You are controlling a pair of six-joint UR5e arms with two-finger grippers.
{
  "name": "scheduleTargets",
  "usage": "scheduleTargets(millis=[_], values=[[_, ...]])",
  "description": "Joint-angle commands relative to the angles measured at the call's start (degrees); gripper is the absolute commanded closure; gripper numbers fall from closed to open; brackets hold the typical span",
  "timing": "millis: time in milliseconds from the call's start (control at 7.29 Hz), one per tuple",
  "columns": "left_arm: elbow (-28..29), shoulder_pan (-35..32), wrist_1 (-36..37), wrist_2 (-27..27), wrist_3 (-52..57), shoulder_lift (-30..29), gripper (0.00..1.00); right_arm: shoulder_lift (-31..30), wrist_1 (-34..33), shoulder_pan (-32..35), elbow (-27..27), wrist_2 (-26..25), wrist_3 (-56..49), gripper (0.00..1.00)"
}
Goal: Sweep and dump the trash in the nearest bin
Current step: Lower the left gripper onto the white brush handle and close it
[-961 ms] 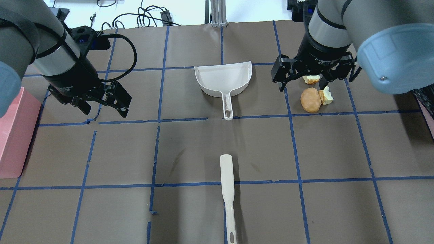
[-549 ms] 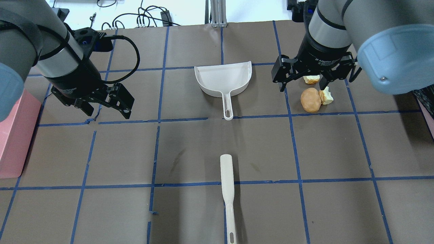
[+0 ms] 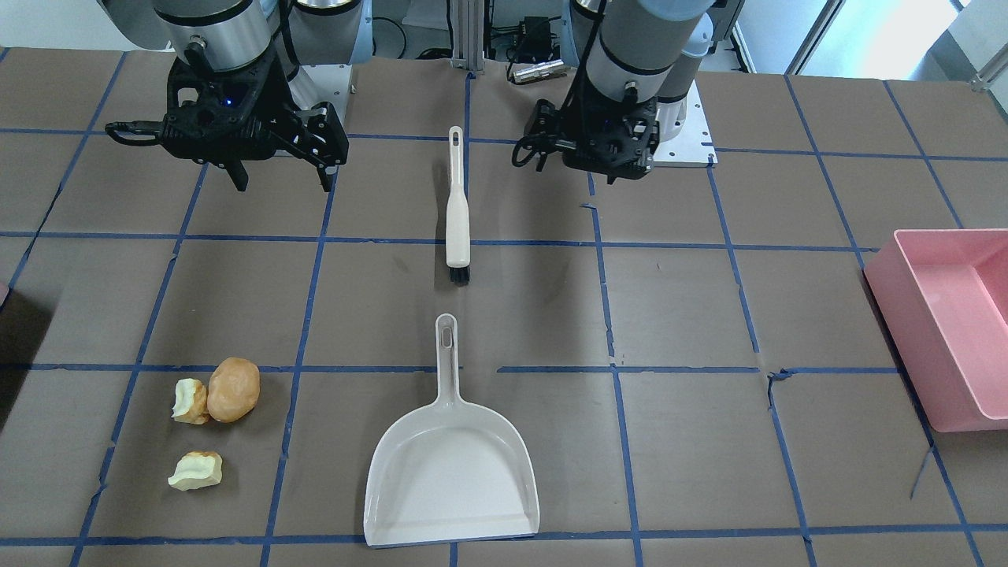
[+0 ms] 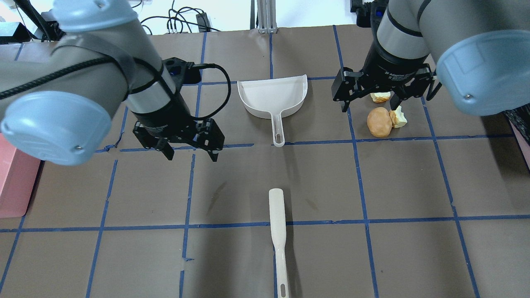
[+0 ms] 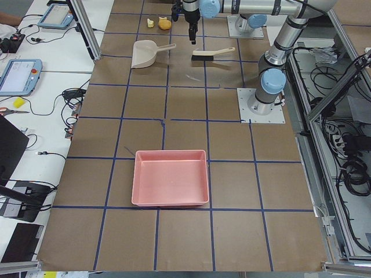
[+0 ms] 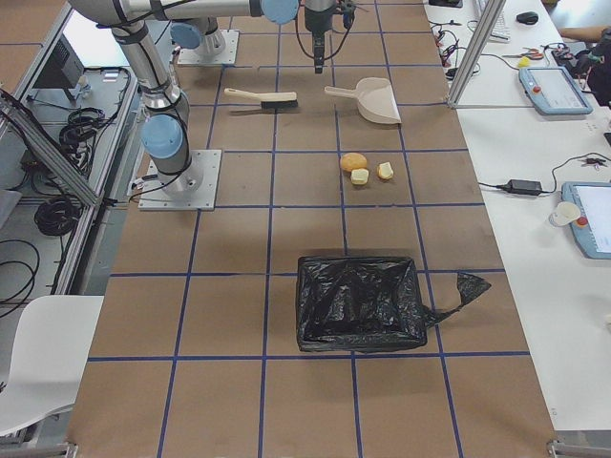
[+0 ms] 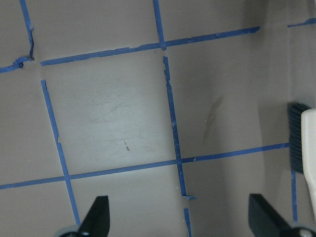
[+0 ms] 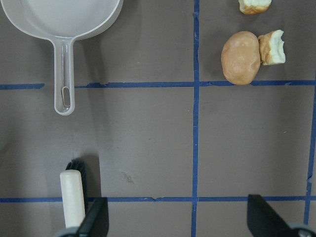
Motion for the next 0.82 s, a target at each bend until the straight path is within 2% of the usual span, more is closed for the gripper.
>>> scheduleTargets(millis=[0, 137, 412, 686], values=[[-3.86, -9.85, 6.67, -4.39, -11.18, -3.49, 0.00, 0.00, 0.00, -0.05, 0.03, -0.01, -0.10, 0.00], [-8.42, -14.16, 10.46, -5.21, -15.33, -3.50, 0.00, 0.00, 0.00, -0.05, 0.03, -0.01, -0.10, 0.00], [-17.21, -18.76, 21.09, -5.22, -17.21, -3.94, 0.00, -0.09, 0.00, -0.05, 0.03, -0.01, -0.19, 0.00], [-21.19, -19.56, 23.58, -5.04, -17.30, -5.52, 0.00, -0.09, 0.00, -0.05, 0.03, -0.01, -0.19, 0.00]])
